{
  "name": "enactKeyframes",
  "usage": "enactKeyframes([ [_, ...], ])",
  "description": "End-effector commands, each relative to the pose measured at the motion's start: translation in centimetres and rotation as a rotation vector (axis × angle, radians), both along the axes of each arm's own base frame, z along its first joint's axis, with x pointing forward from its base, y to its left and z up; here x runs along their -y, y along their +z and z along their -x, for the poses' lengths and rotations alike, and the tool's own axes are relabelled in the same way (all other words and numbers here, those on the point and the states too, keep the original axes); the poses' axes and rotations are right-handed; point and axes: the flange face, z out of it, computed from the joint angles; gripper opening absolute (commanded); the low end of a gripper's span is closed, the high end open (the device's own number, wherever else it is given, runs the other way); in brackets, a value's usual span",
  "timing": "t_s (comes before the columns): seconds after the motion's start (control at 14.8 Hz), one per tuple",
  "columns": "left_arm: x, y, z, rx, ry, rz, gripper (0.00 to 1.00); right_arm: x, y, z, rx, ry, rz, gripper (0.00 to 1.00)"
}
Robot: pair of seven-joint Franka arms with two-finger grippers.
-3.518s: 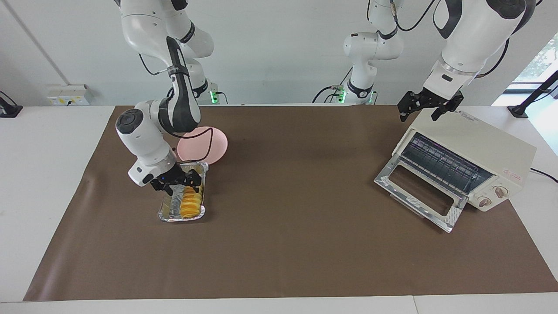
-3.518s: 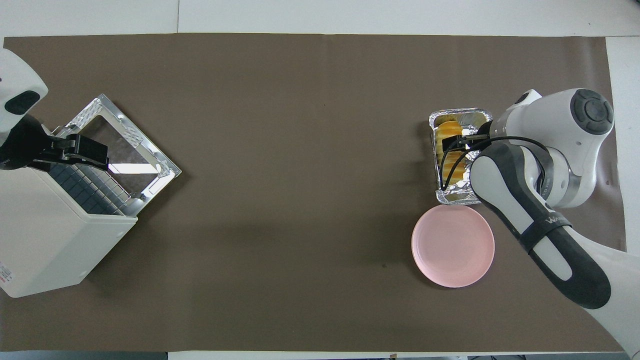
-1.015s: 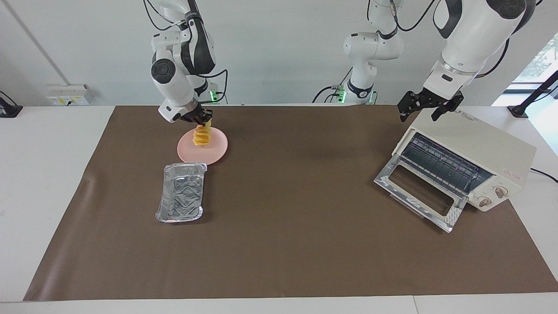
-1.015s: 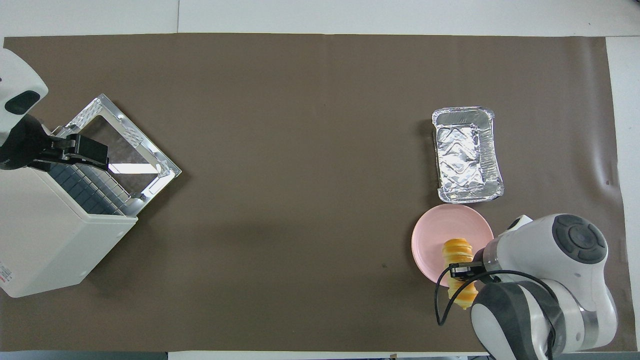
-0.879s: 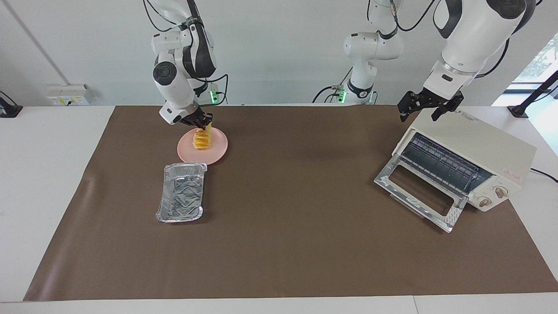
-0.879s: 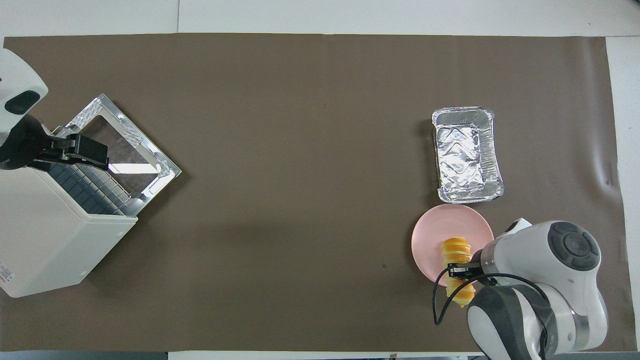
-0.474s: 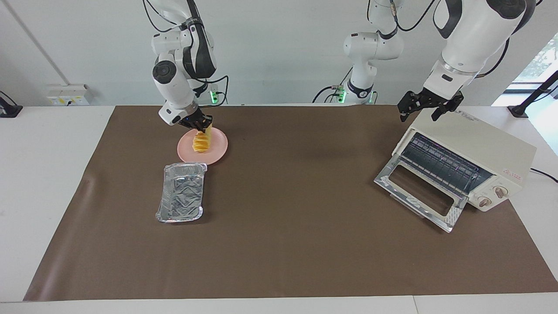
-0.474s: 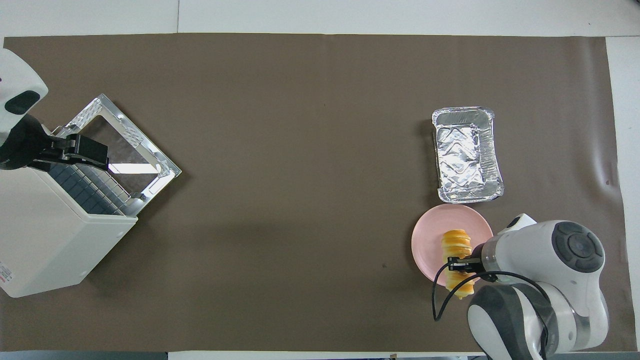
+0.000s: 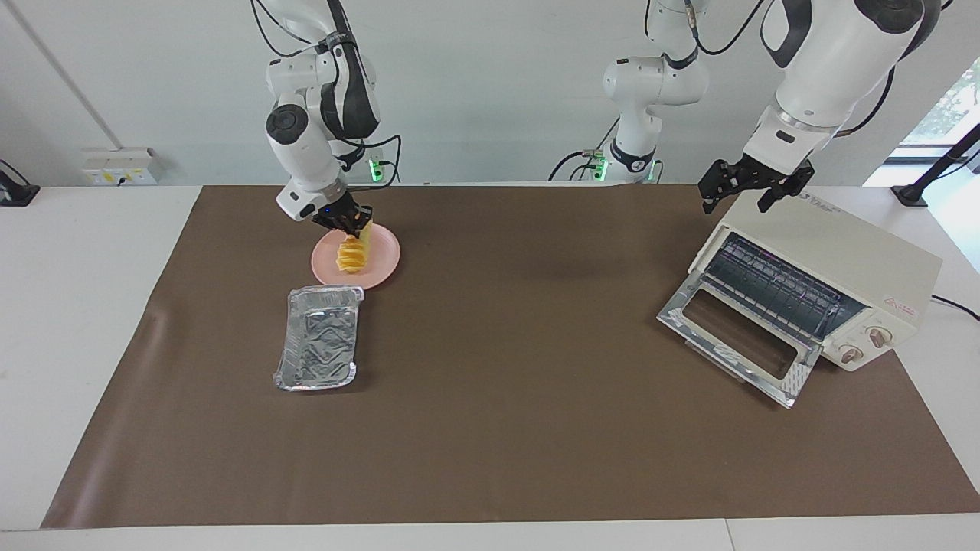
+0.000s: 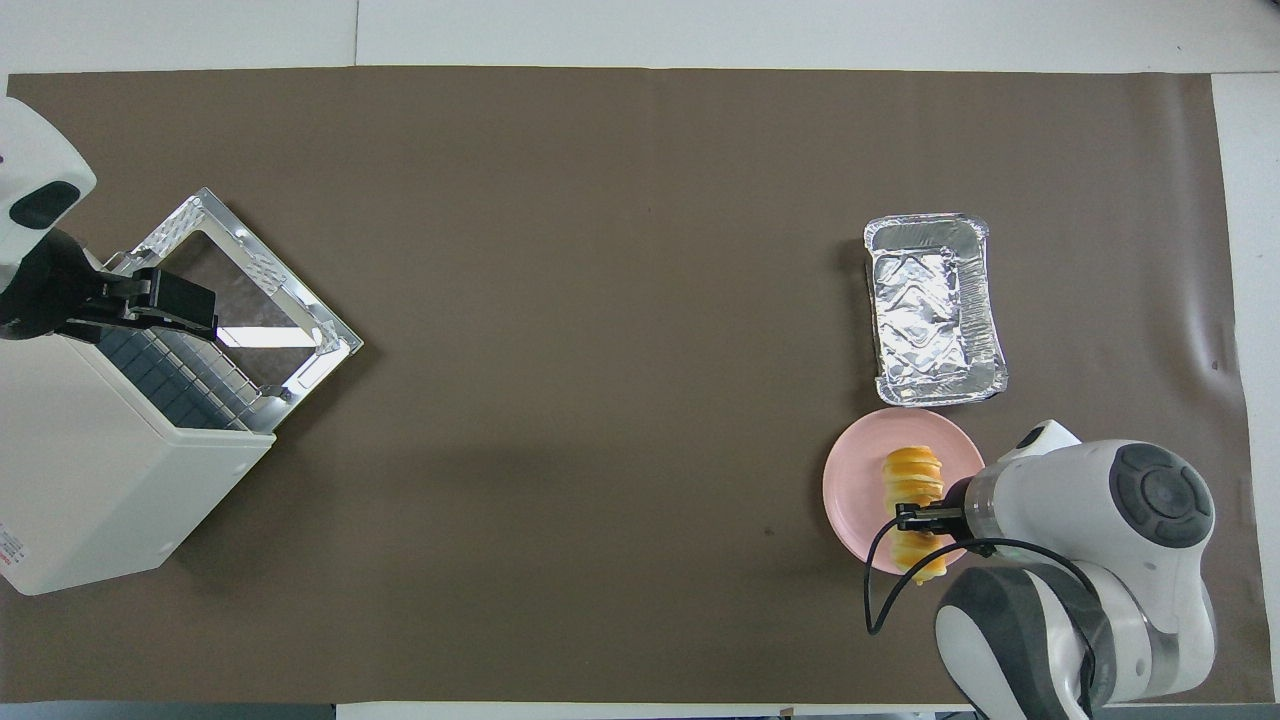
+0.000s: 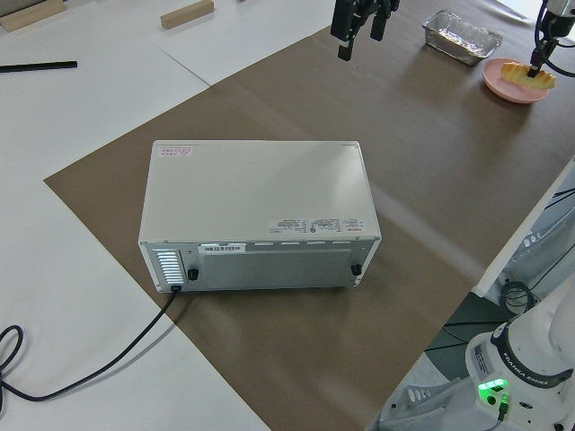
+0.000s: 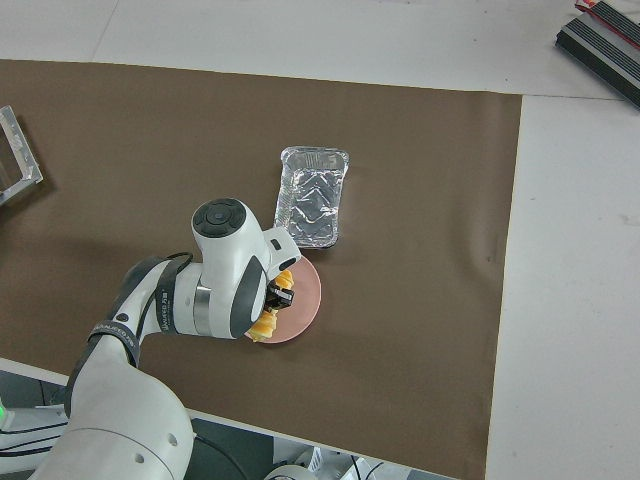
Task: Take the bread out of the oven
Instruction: 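Open the right gripper and release the bread on the plate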
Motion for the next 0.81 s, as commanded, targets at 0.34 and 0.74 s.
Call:
enactKeyframes([
  [0.34, -0.2, 0.6, 0.3, 0.012, 0.001, 0.019, 1.00, 1.6, -1.0, -2.2, 0.017, -0.030, 0.001, 0.69],
  [0.74, -0.2, 0.6, 0.3, 0.012, 0.001, 0.019, 1.00, 3.3, 11.8, -6.7, -0.055, -0.035, -0.025, 1.00],
])
